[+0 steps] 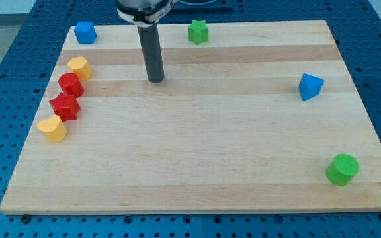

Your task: Touch the left of the blue cube

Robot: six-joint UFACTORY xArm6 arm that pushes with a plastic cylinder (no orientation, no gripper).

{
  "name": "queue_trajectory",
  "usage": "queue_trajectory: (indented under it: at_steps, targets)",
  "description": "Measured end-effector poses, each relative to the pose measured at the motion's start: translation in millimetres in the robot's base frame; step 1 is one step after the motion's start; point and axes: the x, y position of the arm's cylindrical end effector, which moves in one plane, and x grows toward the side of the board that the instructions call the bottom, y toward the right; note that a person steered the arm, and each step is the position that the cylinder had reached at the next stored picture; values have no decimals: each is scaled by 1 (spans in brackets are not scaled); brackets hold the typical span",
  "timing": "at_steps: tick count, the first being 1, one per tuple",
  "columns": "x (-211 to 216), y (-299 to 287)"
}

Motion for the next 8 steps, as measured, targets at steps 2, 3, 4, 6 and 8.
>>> queue_trajectory:
  at_steps: [2, 3, 4, 6, 8]
  targets:
    - [-47, -28]
    - [-63, -55]
    - [-85, -77]
    - [-86, -151]
    - [-93, -216]
